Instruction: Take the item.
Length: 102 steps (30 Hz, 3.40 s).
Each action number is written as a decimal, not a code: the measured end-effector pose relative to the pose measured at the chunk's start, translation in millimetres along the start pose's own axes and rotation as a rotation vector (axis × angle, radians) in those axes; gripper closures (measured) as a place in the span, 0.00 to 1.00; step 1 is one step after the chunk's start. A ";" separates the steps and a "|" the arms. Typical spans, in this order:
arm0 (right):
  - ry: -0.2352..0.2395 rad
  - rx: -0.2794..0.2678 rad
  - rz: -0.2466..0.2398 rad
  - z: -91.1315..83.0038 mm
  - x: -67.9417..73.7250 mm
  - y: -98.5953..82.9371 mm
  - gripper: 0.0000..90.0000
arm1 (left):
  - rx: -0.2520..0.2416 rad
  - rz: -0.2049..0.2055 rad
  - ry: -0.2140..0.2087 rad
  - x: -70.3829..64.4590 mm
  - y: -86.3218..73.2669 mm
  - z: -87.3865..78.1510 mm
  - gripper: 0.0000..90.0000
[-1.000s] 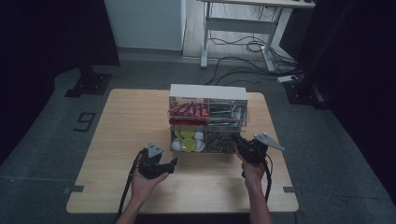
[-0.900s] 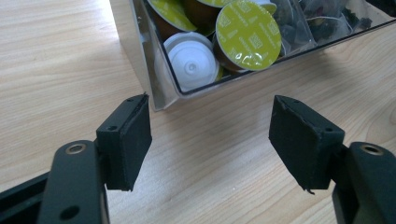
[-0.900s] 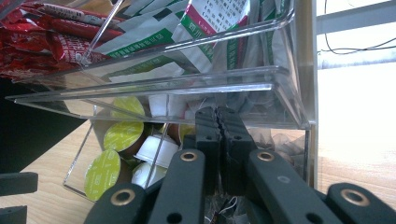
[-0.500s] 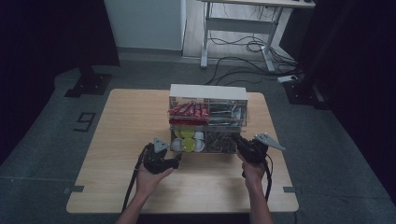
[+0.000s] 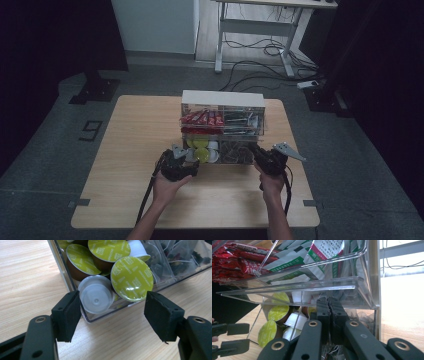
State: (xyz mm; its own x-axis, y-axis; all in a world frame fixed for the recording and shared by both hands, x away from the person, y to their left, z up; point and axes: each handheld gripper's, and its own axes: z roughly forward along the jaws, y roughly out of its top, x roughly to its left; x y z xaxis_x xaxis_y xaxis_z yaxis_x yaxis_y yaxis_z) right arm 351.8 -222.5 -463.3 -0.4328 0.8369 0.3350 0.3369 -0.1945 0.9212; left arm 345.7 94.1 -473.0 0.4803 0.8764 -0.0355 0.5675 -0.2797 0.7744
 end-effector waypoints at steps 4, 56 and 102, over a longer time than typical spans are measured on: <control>0.000 0.000 0.000 0.0 0.0 0.0 0.97 | -0.012 -0.001 0.006 -0.4 2.5 0.0 0.33; 0.001 -0.004 0.008 -2.3 -3.9 0.4 0.96 | -0.015 0.048 0.006 -33.2 16.2 37.9 0.42; -0.009 -0.003 0.011 -3.2 -5.3 -0.1 0.96 | -0.126 -0.008 -0.032 -5.8 0.3 -36.2 0.42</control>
State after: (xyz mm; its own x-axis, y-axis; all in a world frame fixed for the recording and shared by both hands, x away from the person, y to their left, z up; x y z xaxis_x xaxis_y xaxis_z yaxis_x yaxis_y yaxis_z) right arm 351.4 -228.6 -464.5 -0.4214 0.8395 0.3431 0.3392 -0.2050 0.9181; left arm 319.0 103.2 -449.8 0.4982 0.8649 -0.0605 0.4836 -0.2193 0.8474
